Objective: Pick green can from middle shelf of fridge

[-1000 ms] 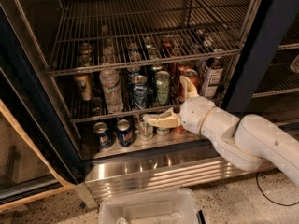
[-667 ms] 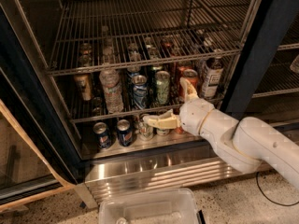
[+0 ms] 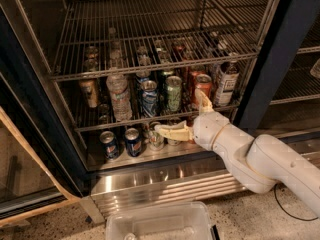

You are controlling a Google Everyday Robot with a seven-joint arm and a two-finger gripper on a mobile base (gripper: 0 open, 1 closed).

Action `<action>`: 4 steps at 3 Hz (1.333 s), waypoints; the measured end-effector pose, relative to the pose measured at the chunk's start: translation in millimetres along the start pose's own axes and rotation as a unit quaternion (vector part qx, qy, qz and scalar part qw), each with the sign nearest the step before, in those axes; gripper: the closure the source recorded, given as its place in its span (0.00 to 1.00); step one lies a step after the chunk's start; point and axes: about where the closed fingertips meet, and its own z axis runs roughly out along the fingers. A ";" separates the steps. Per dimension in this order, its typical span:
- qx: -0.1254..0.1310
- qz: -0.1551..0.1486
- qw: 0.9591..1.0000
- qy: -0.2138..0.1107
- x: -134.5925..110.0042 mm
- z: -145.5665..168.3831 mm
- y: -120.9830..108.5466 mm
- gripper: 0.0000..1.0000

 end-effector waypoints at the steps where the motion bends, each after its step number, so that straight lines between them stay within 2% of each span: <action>1: 0.014 0.003 1.000 0.002 3.9 0.1 -5.5 0.09; 2: 0.017 0.003 1.000 0.012 7.9 9.9 -17.6 0.13; 4: 0.022 0.003 1.000 0.018 13.1 21.7 -27.4 0.18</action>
Offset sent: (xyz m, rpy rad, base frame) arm 0.0187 -0.0135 -0.0077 -0.0035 0.0185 -0.0586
